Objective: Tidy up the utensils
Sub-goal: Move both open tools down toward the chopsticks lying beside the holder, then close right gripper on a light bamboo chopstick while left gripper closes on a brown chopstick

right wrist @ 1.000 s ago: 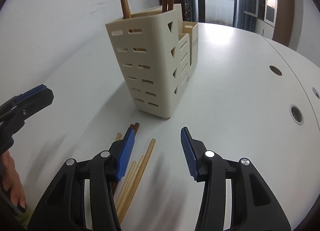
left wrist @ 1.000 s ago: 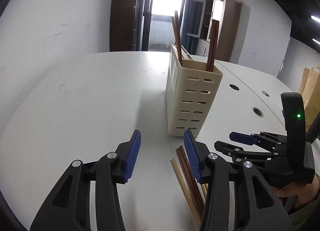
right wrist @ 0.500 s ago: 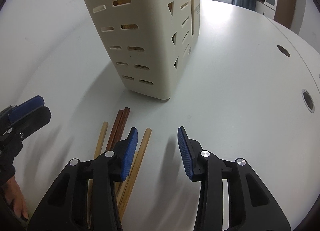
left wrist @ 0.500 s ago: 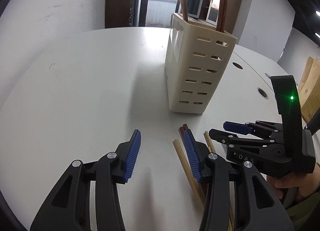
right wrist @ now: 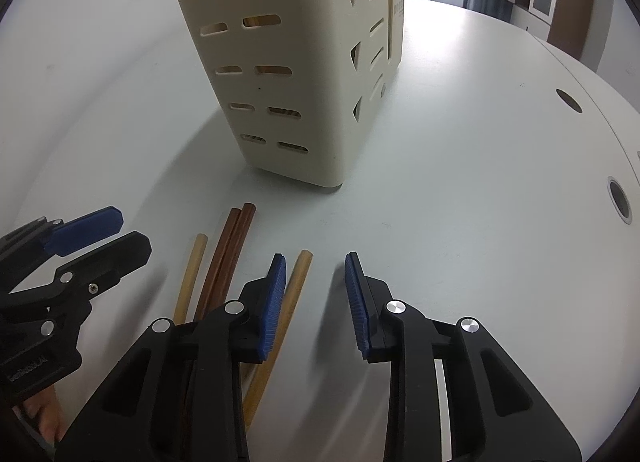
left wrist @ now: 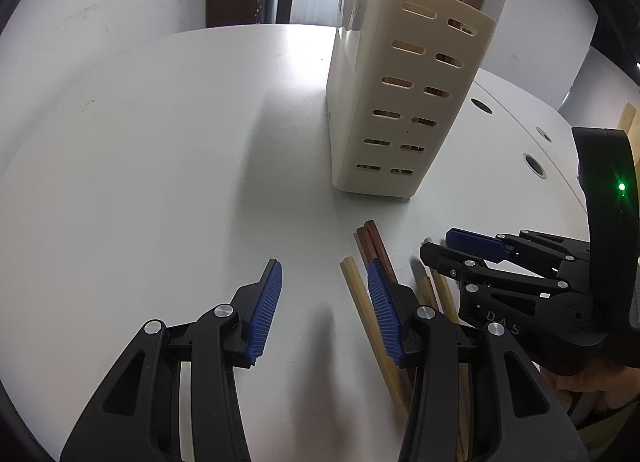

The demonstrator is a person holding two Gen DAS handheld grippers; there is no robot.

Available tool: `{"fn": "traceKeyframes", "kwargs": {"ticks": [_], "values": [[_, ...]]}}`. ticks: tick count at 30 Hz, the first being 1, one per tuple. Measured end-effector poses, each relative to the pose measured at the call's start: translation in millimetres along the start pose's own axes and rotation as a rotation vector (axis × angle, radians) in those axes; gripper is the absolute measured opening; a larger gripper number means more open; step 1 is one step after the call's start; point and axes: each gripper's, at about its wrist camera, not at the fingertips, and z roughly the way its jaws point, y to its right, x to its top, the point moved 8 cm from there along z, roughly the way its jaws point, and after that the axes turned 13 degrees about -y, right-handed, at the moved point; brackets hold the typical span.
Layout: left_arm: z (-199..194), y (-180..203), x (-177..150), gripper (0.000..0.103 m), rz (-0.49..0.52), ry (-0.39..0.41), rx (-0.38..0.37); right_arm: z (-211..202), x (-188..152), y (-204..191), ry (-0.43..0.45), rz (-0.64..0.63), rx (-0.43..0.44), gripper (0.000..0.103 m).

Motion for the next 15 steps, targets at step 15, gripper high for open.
{"fn": "traceKeyframes", "kwargs": {"ticks": [15], "values": [[28, 4, 1, 0.045, 0.013, -0.046, 0.017, -2, -2, 16, 0.002, -0.009, 0.015, 0.013]]}}
